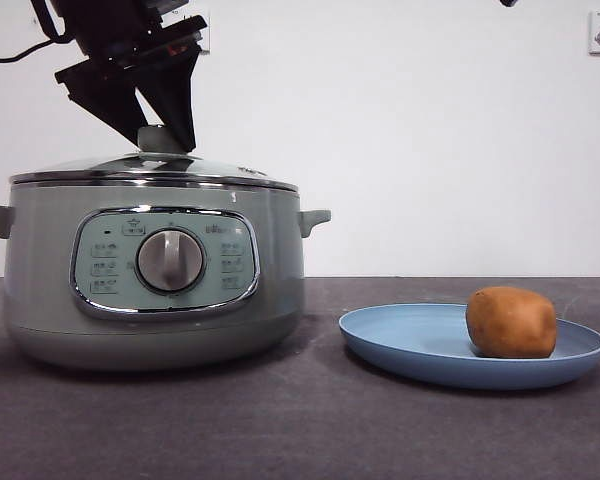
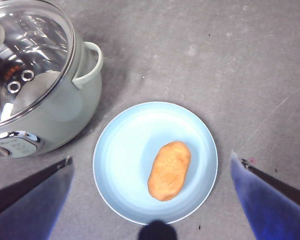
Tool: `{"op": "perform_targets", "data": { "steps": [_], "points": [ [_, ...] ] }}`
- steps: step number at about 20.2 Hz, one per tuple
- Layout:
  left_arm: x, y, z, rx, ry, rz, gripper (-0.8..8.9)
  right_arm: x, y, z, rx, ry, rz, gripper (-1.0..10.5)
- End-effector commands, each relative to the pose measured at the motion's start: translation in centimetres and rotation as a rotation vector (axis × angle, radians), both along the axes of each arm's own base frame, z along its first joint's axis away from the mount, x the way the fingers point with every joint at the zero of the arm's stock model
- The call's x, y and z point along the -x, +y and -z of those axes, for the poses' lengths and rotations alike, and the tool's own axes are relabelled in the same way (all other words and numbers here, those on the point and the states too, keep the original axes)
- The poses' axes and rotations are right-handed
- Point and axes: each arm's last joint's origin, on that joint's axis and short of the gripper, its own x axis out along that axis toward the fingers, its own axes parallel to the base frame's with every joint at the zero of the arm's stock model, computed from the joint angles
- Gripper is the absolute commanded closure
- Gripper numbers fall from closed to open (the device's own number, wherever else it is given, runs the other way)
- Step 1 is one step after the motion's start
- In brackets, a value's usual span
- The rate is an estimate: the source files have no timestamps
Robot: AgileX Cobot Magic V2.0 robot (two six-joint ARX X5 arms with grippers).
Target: Take the potato out from the steamer,put the potato on the plate,close the lid
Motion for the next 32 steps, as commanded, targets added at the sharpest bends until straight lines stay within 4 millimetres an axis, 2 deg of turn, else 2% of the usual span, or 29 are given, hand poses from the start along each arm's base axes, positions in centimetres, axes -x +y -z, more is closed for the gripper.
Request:
{"op": "perform_targets", "data": {
  "steps": [1,4,7,10,14,16,18,19,20,21,22,23,24,32],
  "points": [
    [0.0,0.1,-2.5,0.006,-0.066,-0.02,3.44,0.0,0.0,-0.2,-0.011,-0.005,0.005,4.1],
    [0.5,0.3,-6.4,0.03,-0.119,-0.019,3.44,0.0,0.0,-0.2,-0.013,-0.005,0.003,4.1],
    [2.1,1.0,-10.5,0.044,-0.144,-0.016,3.44,0.1,0.0,-0.3,-0.023,-0.005,-0.008,4.1],
    [5.1,1.5,-14.5,0.114,-0.116,0.058,3.45,0.4,0.5,-0.3,-0.132,0.036,-0.137,4.1],
    [9.0,1.8,-17.9,0.342,-0.076,0.295,3.46,0.9,1.1,-0.5,-0.296,0.106,-0.343,4.1],
    [9.9,1.5,-18.3,0.346,-0.1,0.347,3.46,1.1,1.2,-0.5,-0.35,0.136,-0.412,4.1],
    [10.1,1.1,-18.3,0.337,-0.101,0.356,3.47,1.1,1.2,-0.5,-0.342,0.135,-0.402,4.1],
    [10.1,1.1,-18.3,0.334,-0.101,0.358,3.88,1.1,1.2,-0.5,-0.342,0.137,-0.402,4.2],
    [10.1,1.0,-18.3,0.324,-0.106,0.353,5.61,1.1,1.2,-0.4,-0.34,0.142,-0.402,4.9],
    [10.2,0.9,-18.3,0.306,-0.116,0.357,8.33,1.2,1.1,-0.4,-0.326,0.141,-0.414,6.8],
    [10.2,0.8,-18.3,0.294,-0.124,0.362,8.08,1.3,1.1,-0.3,-0.312,0.138,-0.427,8.6],
    [10.3,0.7,-18.3,0.29,-0.126,0.367,8.26,1.3,1.1,-0.2,-0.299,0.134,-0.44,9.9],
    [10.3,0.7,-18.3,0.291,-0.125,0.369,8.21,1.4,1.1,-0.2,-0.29,0.134,-0.447,9.5],
    [10.3,0.6,-18.3,0.31,-0.108,0.349,8.17,1.5,1.0,0.0,-0.292,0.161,-0.438,9.5]
  ]
}}
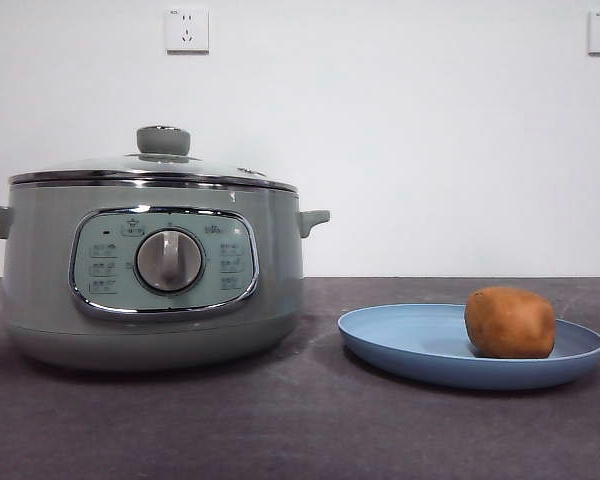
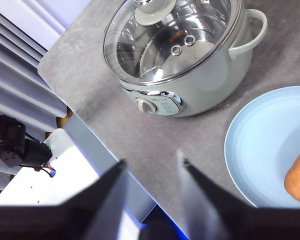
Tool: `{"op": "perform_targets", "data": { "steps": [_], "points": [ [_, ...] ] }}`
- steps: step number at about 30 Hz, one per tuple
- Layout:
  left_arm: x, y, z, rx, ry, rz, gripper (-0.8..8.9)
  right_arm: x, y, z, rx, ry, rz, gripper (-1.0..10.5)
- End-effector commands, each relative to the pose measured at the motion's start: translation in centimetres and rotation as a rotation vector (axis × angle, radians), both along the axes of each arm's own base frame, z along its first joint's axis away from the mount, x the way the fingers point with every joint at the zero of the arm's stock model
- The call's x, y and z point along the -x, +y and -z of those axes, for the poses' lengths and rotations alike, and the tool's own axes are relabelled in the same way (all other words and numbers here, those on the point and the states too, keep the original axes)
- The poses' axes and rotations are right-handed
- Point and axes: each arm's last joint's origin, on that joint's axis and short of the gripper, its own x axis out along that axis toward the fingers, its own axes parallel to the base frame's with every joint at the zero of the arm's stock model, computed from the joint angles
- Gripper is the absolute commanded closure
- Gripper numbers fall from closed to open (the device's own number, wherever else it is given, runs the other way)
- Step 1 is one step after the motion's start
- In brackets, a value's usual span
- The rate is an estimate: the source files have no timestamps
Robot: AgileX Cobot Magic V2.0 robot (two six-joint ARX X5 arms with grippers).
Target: Take the potato out from the steamer,put the potato on the plate,close the lid
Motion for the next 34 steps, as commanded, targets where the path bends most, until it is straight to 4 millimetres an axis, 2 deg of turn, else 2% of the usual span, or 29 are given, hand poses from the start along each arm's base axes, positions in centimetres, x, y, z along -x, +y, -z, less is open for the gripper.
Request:
{"op": "perform_targets", "data": {
  "steps": [1,18,22,27,31,34],
  "points": [
    [0.3,0.1,0.5,-0.021,0.059,-0.003,8.17,0.1,0.0,-0.1,0.0,-0.005,-0.005,9.5],
    [0.3,0.4,0.3,-0.028,0.04,-0.031,8.17,0.1,0.0,-0.1,0.0,-0.004,-0.005,9.5],
    [2.8,2.2,-1.4,-0.025,-0.064,-0.108,8.17,0.1,0.0,-0.1,0.0,-0.004,-0.006,9.5],
    [6.6,4.5,-3.1,0.062,-0.186,-0.26,8.17,0.1,0.0,-0.1,0.0,-0.003,-0.005,9.5],
    [8.3,5.4,-1.6,0.106,-0.255,-0.27,8.17,0.1,0.0,-0.1,0.0,-0.003,-0.005,9.5],
    [9.1,6.2,1.5,0.15,-0.283,-0.309,8.17,0.1,0.0,-0.1,0.0,-0.003,-0.005,9.5]
  ]
}}
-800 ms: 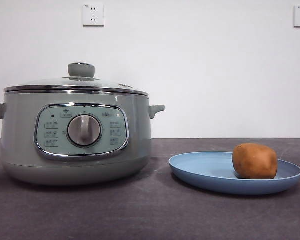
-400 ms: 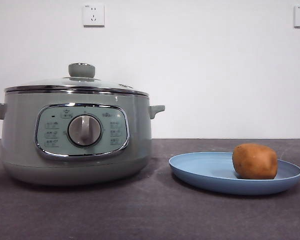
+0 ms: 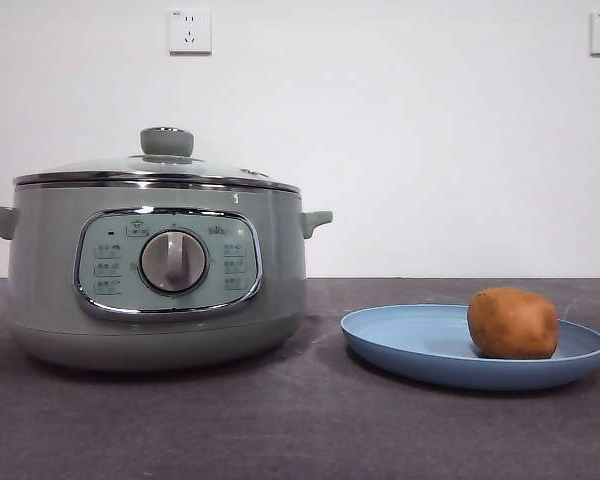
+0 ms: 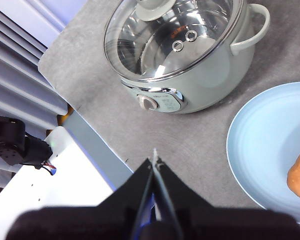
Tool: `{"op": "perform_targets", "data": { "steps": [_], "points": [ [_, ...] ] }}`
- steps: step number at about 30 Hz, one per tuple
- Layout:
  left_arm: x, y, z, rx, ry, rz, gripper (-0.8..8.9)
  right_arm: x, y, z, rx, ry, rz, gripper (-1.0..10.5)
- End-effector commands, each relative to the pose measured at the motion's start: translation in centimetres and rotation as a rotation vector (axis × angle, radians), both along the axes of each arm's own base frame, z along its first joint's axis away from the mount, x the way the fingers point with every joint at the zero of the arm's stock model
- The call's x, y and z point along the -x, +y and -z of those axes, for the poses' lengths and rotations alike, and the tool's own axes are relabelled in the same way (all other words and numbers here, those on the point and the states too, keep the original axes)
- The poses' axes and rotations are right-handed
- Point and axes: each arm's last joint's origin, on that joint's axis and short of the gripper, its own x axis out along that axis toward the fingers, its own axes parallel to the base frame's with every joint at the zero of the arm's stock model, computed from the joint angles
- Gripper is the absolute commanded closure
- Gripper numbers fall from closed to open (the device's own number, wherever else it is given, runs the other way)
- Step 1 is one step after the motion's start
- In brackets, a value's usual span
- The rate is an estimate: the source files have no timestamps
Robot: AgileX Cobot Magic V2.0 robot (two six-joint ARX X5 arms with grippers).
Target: Take the potato out from the steamer,put the potato on the plate,close the lid
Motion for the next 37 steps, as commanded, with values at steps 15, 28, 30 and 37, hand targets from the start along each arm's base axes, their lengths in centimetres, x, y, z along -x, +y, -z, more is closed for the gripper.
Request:
{"op": "perform_targets", "data": {
  "steps": [15,28,30,37],
  "points": [
    [1.8,3.3,26.0,0.338,-0.113,-0.259,8.17,0.1,0.0,-0.2,-0.002,-0.009,-0.005,9.5],
    [2.1,3.9,34.5,0.379,-0.111,-0.319,8.17,0.1,0.0,-0.2,-0.002,-0.009,-0.005,9.5],
    [2.1,4.0,35.0,0.378,-0.111,-0.328,8.17,0.1,0.0,-0.2,-0.002,-0.009,-0.005,9.5],
    [1.9,4.2,36.4,0.371,-0.073,-0.356,8.17,0.1,0.0,-0.2,-0.002,-0.009,-0.005,9.5]
  ]
}}
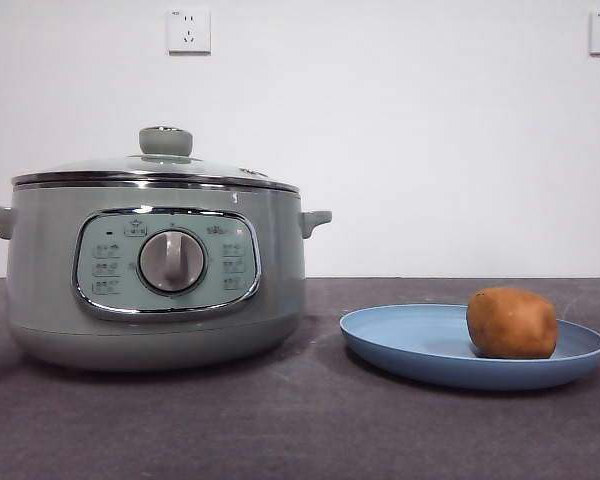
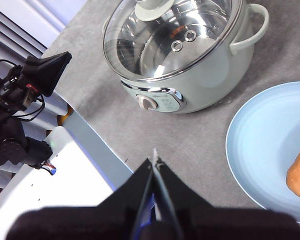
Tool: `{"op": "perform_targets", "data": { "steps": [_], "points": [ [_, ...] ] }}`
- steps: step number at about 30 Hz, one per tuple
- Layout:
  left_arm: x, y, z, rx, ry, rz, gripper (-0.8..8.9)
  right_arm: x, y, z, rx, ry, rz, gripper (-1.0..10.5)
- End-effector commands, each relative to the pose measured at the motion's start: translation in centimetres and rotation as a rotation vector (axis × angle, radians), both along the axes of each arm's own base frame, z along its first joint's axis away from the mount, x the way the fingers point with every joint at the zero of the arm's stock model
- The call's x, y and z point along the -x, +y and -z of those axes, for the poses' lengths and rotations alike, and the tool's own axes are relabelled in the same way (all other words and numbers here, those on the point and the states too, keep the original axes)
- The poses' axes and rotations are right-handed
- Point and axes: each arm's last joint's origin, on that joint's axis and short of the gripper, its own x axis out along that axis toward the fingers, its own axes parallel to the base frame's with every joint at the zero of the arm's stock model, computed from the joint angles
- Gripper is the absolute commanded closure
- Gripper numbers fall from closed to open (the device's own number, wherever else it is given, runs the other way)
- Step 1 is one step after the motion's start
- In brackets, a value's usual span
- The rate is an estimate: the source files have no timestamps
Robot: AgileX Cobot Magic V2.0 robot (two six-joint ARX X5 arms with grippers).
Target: Take the potato out from the steamer,put the potato on the plate,close the lid
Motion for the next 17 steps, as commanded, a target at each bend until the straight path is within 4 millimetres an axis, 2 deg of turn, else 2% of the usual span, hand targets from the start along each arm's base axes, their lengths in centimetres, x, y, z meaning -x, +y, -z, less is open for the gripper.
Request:
{"op": "perform_targets", "data": {
  "steps": [1,10,17],
  "points": [
    [-0.1,0.0,0.9,0.008,0.032,-0.009,8.17,0.1,0.0,-0.2,-0.003,-0.01,-0.005,9.5],
    [-0.1,0.2,2.3,-0.01,0.163,-0.026,8.17,0.1,0.0,-0.2,-0.003,-0.01,-0.005,9.5],
    [-0.1,0.3,2.3,-0.004,0.167,-0.039,8.17,0.1,0.0,-0.2,-0.003,-0.01,-0.005,9.5]
  ]
}}
